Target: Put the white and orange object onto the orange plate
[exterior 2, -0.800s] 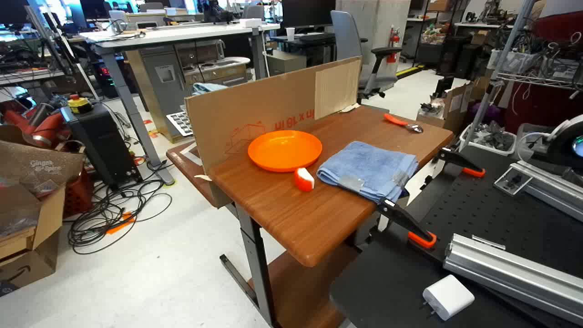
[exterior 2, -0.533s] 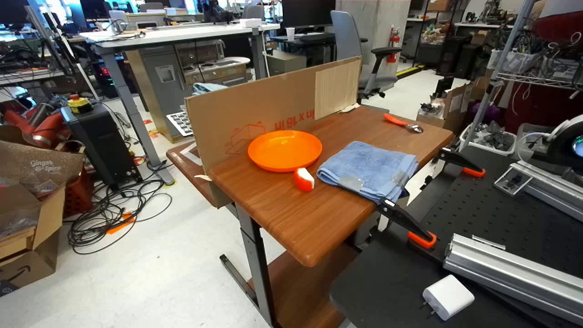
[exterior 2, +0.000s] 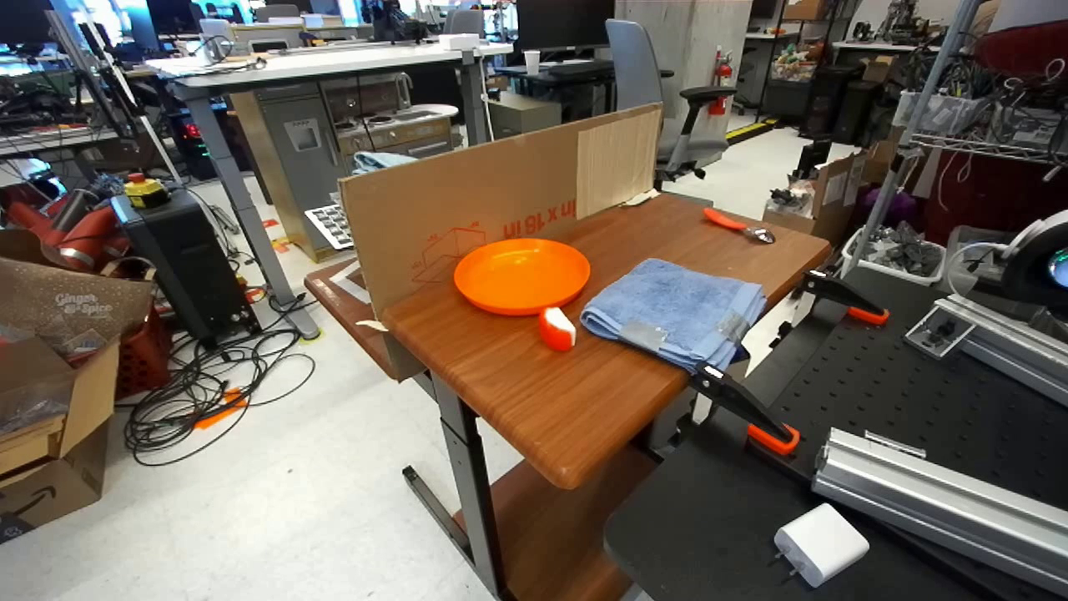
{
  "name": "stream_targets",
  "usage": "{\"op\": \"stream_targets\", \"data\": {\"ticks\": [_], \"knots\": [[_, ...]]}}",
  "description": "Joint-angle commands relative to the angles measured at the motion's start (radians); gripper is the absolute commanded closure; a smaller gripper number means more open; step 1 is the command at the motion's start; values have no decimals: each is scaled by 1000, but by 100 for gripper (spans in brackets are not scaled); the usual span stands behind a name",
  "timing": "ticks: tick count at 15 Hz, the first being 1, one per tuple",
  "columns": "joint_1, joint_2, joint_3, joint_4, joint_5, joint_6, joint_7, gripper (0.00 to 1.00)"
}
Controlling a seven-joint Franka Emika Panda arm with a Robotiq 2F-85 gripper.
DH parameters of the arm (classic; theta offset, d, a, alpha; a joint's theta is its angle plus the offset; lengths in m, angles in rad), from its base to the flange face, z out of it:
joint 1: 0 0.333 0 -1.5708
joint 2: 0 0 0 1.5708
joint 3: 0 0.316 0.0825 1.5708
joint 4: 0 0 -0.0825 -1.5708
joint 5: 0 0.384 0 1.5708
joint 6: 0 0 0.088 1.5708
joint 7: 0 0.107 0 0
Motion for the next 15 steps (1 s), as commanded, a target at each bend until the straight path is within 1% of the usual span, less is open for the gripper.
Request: {"op": "stream_targets", "data": {"ticks": [1,5,9,15], "knots": [[-18,6,40,-16,15,14,4,0],[-3,15,81,-50,36,31,36,0],[18,41,140,-96,85,83,111,0],[59,127,224,-168,150,251,204,0]]}}
